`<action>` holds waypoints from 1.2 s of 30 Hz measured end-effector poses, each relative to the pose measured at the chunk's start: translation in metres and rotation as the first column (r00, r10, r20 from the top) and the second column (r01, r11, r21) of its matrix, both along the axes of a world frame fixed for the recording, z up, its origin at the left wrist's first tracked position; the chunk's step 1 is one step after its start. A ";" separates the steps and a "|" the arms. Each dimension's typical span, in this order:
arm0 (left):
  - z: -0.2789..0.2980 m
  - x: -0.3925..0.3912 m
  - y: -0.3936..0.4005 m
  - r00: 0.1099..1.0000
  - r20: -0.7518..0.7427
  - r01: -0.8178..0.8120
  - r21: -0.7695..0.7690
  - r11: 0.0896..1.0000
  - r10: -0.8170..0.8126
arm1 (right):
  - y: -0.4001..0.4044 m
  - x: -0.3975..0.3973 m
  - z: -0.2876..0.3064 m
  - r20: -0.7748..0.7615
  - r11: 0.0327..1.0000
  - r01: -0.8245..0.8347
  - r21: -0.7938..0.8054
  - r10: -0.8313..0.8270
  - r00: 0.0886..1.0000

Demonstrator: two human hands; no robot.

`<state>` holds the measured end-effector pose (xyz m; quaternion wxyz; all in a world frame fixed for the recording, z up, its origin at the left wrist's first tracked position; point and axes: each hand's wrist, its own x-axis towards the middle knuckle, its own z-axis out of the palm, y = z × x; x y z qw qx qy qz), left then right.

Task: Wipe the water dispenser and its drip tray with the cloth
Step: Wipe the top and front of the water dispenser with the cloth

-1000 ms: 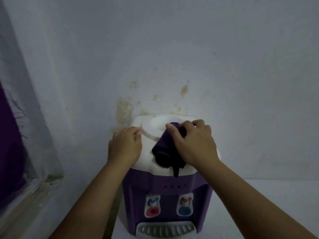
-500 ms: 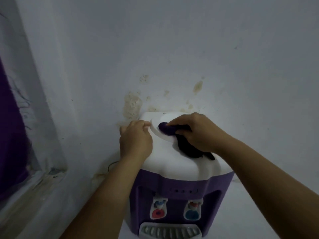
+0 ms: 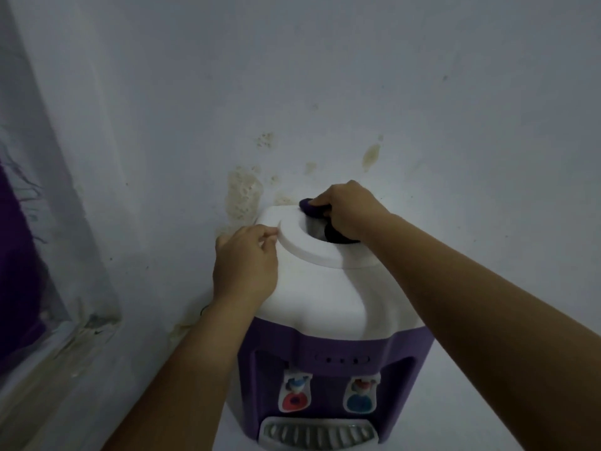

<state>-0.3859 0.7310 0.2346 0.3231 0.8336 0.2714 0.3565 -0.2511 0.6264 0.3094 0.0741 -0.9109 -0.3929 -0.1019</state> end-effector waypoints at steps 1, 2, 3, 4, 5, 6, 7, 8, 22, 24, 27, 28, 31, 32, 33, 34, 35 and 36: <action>0.000 0.000 0.000 1.000 0.012 -0.005 -0.012 1.000 0.005 | -0.006 0.004 0.002 0.005 0.999 0.033 -0.035 -0.033 0.999; 0.001 0.000 -0.001 1.000 0.021 -0.008 -0.019 1.000 0.009 | -0.013 0.008 0.004 0.008 0.996 0.064 -0.060 -0.064 0.998; 0.001 0.001 -0.001 1.000 0.024 -0.012 -0.020 1.000 0.012 | -0.020 0.009 0.006 0.009 0.993 0.090 -0.079 -0.089 0.996; 0.001 0.002 -0.002 1.000 0.021 -0.016 -0.017 1.000 0.016 | -0.027 0.009 0.007 0.008 0.990 0.110 -0.091 -0.110 0.994; 0.001 0.003 -0.002 1.000 0.014 -0.024 -0.013 1.000 0.024 | -0.032 0.007 0.007 0.006 0.988 0.121 -0.094 -0.121 0.993; 0.001 0.003 -0.002 0.999 0.004 -0.035 -0.010 0.999 0.035 | -0.036 0.003 0.007 0.002 0.989 0.123 -0.088 -0.123 0.992; 0.001 0.003 -0.002 0.999 -0.004 -0.043 -0.013 0.999 0.043 | -0.042 -0.002 0.006 -0.007 0.990 0.120 -0.074 -0.121 0.993; 0.001 0.003 -0.002 0.999 -0.001 -0.049 -0.019 0.999 0.049 | -0.048 -0.009 0.005 -0.022 0.992 0.117 -0.048 -0.118 0.993; 0.001 -0.004 -0.003 0.994 0.109 0.014 0.046 0.999 -0.019 | -0.050 -0.082 -0.019 -0.012 0.963 -0.173 0.205 0.179 0.984; 0.000 -0.004 -0.002 0.992 0.122 0.018 0.028 0.999 -0.021 | -0.072 -0.075 -0.022 -0.015 0.968 -0.111 0.224 0.117 0.993; 0.000 -0.002 -0.003 0.990 0.140 0.015 0.043 0.999 -0.020 | -0.092 -0.075 -0.033 0.003 0.942 0.037 0.334 -0.041 0.999; 0.000 -0.001 -0.005 0.989 0.144 0.012 0.063 0.998 -0.020 | -0.092 -0.081 -0.039 0.042 0.937 0.044 0.346 -0.062 0.997; 0.000 -0.001 -0.003 0.989 0.148 0.016 0.107 0.994 -0.032 | -0.082 -0.111 -0.058 0.219 0.923 -0.139 0.359 0.062 0.974; -0.001 -0.002 -0.003 0.989 0.143 0.024 0.106 0.994 -0.039 | -0.085 -0.118 -0.065 0.256 0.912 -0.192 0.364 0.100 0.961; -0.001 -0.003 -0.003 0.989 0.140 0.033 0.105 0.994 -0.047 | -0.092 -0.118 -0.071 0.286 0.897 -0.210 0.389 0.100 0.953; -0.001 -0.005 -0.003 0.988 0.141 0.042 0.117 0.992 -0.059 | -0.100 -0.112 -0.075 0.295 0.878 -0.177 0.444 0.044 0.955; 0.001 -0.007 -0.004 0.986 0.153 0.043 0.153 0.987 -0.067 | -0.109 -0.104 -0.078 0.264 0.850 -0.094 0.519 -0.055 0.963; 0.002 -0.009 -0.006 0.982 0.176 0.034 0.220 0.975 -0.074 | -0.117 -0.097 -0.080 0.187 0.797 0.019 0.603 -0.165 0.968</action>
